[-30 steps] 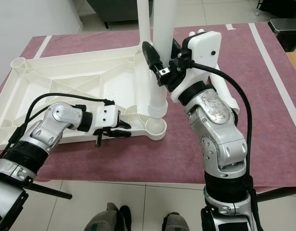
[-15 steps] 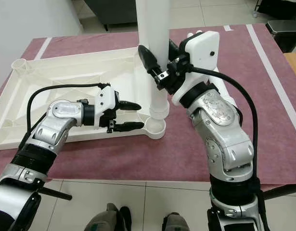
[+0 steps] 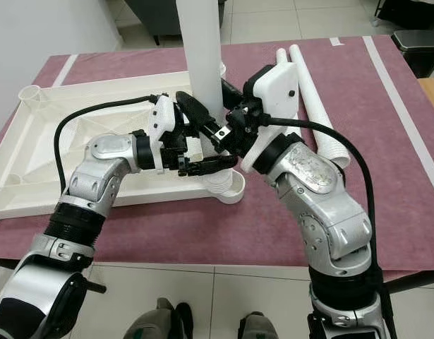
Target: Building children table
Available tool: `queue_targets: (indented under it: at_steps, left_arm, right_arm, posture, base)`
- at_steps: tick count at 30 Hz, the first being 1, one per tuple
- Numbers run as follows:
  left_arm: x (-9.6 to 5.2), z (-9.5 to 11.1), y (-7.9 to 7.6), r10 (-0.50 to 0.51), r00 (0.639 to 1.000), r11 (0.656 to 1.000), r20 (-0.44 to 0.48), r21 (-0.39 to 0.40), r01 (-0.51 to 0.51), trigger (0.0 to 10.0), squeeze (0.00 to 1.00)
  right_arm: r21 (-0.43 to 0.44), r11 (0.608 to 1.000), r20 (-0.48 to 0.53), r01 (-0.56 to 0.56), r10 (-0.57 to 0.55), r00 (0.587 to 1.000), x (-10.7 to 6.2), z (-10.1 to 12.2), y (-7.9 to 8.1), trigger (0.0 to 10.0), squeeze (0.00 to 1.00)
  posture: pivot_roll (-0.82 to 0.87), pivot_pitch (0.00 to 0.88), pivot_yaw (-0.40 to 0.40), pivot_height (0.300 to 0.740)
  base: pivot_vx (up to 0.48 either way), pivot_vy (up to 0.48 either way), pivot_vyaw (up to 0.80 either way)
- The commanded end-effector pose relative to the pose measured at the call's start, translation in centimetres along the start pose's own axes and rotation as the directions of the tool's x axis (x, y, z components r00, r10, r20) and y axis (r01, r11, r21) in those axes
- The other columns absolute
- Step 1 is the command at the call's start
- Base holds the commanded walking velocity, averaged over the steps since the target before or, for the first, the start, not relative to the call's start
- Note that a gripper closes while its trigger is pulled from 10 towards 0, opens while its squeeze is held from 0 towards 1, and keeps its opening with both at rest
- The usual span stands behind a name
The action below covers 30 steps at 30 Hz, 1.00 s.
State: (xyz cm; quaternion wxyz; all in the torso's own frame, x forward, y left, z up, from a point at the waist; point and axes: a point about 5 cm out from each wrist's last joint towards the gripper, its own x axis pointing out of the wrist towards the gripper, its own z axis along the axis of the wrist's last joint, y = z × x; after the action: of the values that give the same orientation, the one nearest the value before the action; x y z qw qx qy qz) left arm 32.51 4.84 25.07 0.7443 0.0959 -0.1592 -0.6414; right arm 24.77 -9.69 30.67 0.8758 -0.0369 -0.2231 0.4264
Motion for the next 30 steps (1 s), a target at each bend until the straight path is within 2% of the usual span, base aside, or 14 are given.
queue_targets:
  at_steps: [1, 5, 6, 8, 9, 14, 19, 20, 22, 23, 24, 26, 29, 30]
  left_arm:
    - [-0.6, 0.8, 1.6, 0.286, 0.958, 0.958, 0.03, -0.037, -0.285, 10.0, 0.0]
    - [-1.3, 1.0, 1.3, 0.227, 0.973, 0.972, 0.038, -0.073, -0.223, 10.0, 0.0]
    - [-1.8, 1.1, 1.1, 0.19, 0.981, 0.978, 0.037, -0.09, -0.186, 6.9, 0.0]
    - [-1.8, 1.1, 1.1, 0.19, 0.981, 0.978, 0.037, -0.09, -0.186, 6.9, 0.0]
    - [-2.2, 0.9, 0.9, 0.167, 0.986, 0.983, 0.015, -0.086, -0.165, 0.0, 0.0]
    - [-2.3, 0.7, 0.8, 0.161, 0.987, 0.983, 0.002, -0.089, -0.16, 0.0, 0.0]
    - [-1.9, 0.4, 0.3, 0.161, 0.987, 0.982, 0.001, -0.097, -0.16, 0.0, 0.0]
    - [-1.8, 0.3, 0.2, 0.171, 0.985, 0.98, 0.008, -0.106, -0.17, 0.0, 0.0]
    - [-1.5, 0.4, 0.3, 0.209, 0.978, 0.973, 0.019, -0.107, -0.206, 0.0, 0.0]
    - [-1.3, 0.3, 0.5, 0.244, 0.969, 0.965, 0.018, -0.103, -0.241, 0.0, 0.0]
    - [-1.3, 0.3, 0.7, 0.267, 0.963, 0.959, 0.017, -0.099, -0.264, 0.0, 0.0]
    - [-1.3, 0.3, 0.7, 0.267, 0.963, 0.959, 0.017, -0.099, -0.264, 0.0, 0.0]
    - [-1.0, -0.4, 2.3, 0.476, 0.878, 0.879, -0.046, 0.022, -0.476, 0.0, 0.0]
    - [-1.0, -0.4, 2.3, 0.476, 0.878, 0.879, -0.046, 0.022, -0.476, 0.0, 0.0]
  right_arm:
    - [0.067, 0.975, 0.022, -0.213, 0.212, 0.977, 0.2, 0.2, 2.6, 10.0, 0.0]
    - [0.077, 0.963, 0.022, -0.259, 0.258, 0.966, 0.0, 0.4, 2.5, 10.0, 0.0]
    - [0.076, 0.955, 0.01, -0.288, 0.288, 0.957, -0.2, 0.5, 2.3, 10.0, 0.0]
    - [0.076, 0.955, 0.01, -0.288, 0.288, 0.957, -0.2, 0.5, 2.3, 10.0, 0.0]
    - [0.056, 0.954, -0.011, -0.295, 0.296, 0.955, -0.4, 0.4, 1.9, 10.0, 0.0]
    - [0.05, 0.955, -0.019, -0.292, 0.293, 0.956, -0.5, 0.4, 1.8, 10.0, 0.0]
    - [0.002, 0.987, -0.05, -0.163, 0.163, 0.985, 0.4, -0.4, 0.9, 10.0, 0.0]
    - [-0.002, 0.991, -0.054, -0.132, 0.131, 0.99, 0.6, -0.6, 0.8, 10.0, 1.0]
    - [0.0, 0.997, -0.054, -0.072, 0.072, 0.996, 0.7, -0.7, 0.6, 10.0, 1.0]
    - [-0.004, 1.0, -0.055, -0.022, 0.022, 0.998, 0.8, -0.7, 0.3, 10.0, 0.42]
    - [-0.006, 1.0, -0.057, 0.011, -0.011, 0.998, 0.8, -0.7, 0.1, 10.0, 0.0]
    - [-0.006, 1.0, -0.057, 0.011, -0.011, 0.998, 0.8, -0.7, 0.1, 10.0, 0.0]
    - [0.004, 0.947, -0.105, 0.321, -0.319, 0.942, 0.9, -1.5, -2.5, 10.0, 0.0]
    - [0.004, 0.947, -0.105, 0.321, -0.319, 0.942, 0.9, -1.5, -2.5, 10.0, 0.0]
  posture:
    - [-0.1, 0.145, 0.134, 0.74]
    - [-0.09, 0.144, 0.137, 0.74]
    - [-0.09, 0.144, 0.138, 0.74]
    - [-0.09, 0.144, 0.138, 0.74]
    - [-0.08, 0.144, 0.132, 0.74]
    - [-0.08, 0.144, 0.132, 0.74]
    - [-0.08, 0.148, 0.127, 0.74]
    - [-0.09, 0.149, 0.127, 0.74]
    - [-0.09, 0.151, 0.127, 0.74]
    - [-0.09, 0.152, 0.126, 0.74]
    - [-0.09, 0.152, 0.126, 0.74]
    - [-0.09, 0.152, 0.126, 0.74]
    - [-0.1, 0.155, 0.122, 0.74]
    - [-0.1, 0.155, 0.122, 0.74]
  base:
    - [0.0, 0.0, 0.0]
    - [0.0, 0.0, 0.0]
    - [0.0, 0.0, 0.0]
    - [0.0, 0.0, 0.0]
    - [0.0, 0.0, 0.0]
    - [0.0, 0.0, 0.0]
    - [0.0, 0.0, 0.0]
    - [0.0, 0.0, 0.0]
    - [0.0, 0.0, 0.0]
    - [0.0, 0.0, 0.0]
    - [0.0, 0.0, 0.0]
    - [0.0, 0.0, 0.0]
    - [0.0, 0.0, 0.0]
    - [0.0, 0.0, 0.0]
